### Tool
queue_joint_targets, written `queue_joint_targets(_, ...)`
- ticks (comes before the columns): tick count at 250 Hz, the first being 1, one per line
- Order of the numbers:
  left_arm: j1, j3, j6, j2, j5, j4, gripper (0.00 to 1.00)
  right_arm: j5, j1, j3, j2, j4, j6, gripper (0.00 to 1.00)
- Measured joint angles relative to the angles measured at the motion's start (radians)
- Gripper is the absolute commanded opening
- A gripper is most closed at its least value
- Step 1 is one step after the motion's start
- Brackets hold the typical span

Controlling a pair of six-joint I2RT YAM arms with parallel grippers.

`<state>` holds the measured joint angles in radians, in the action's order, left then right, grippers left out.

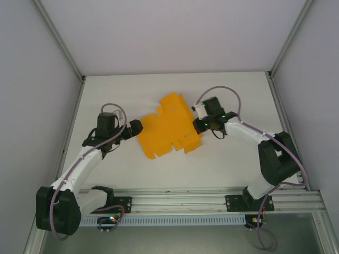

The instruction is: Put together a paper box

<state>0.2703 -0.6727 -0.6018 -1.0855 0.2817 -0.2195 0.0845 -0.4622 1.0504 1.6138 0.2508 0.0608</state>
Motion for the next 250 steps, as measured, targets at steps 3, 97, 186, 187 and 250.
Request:
queue_joint_targets(3,0.002,0.000,0.001,0.000,0.006,0.003,1.00,-0.028,-0.014,0.006,0.006,-0.002,0.025,0.00)
queue_joint_targets(97,0.032,-0.061,0.003,-0.070,0.174,0.105,1.00,-0.467,-0.211,-0.152,0.070,-0.373,0.633,0.00)
queue_joint_targets(186,0.093,-0.377,0.030,-0.311,0.324,0.127,1.00,-0.507,-0.257,-0.234,0.048,-0.568,0.816,0.01)
queue_joint_targets(187,0.095,-0.382,0.032,-0.315,0.324,0.126,1.00,-0.507,-0.258,-0.234,0.048,-0.568,0.816,0.01)
queue_joint_targets(250,0.138,-0.515,0.110,-0.461,0.285,-0.009,1.00,-0.526,-0.261,-0.234,0.006,-0.589,0.818,0.00)
